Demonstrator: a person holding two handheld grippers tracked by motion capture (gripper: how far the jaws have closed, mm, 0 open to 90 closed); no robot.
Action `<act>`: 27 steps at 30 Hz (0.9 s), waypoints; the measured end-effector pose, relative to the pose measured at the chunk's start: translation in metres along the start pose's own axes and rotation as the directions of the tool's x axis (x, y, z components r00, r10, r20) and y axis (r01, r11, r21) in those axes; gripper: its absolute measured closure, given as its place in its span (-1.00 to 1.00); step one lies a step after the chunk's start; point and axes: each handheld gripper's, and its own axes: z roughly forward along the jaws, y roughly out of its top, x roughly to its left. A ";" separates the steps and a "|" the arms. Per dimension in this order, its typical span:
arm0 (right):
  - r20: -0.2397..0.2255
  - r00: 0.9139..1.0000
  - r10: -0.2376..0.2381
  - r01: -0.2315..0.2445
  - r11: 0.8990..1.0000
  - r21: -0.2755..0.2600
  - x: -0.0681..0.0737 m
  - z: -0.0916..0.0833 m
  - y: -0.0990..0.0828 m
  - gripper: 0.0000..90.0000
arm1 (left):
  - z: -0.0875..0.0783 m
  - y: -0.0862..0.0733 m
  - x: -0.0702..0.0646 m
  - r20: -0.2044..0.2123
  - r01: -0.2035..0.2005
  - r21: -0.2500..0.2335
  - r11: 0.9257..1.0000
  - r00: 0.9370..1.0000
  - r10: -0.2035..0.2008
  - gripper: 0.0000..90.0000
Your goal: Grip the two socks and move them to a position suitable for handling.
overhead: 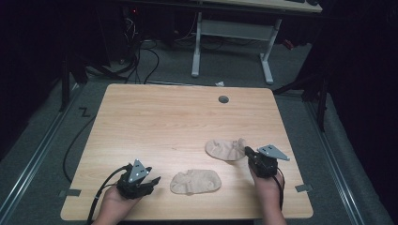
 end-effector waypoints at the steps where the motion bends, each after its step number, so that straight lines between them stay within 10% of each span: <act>1: 0.001 1.000 0.001 -0.001 1.000 -0.017 0.002 -0.003 0.002 0.95 | 0.000 0.000 0.000 -0.001 0.000 0.000 1.000 1.000 0.000 0.11; 27: 0.034 0.999 -0.040 0.047 0.969 -0.242 0.010 -0.054 0.042 0.96 | -0.004 -0.006 0.002 -0.018 0.008 0.007 1.000 1.000 -0.008 0.11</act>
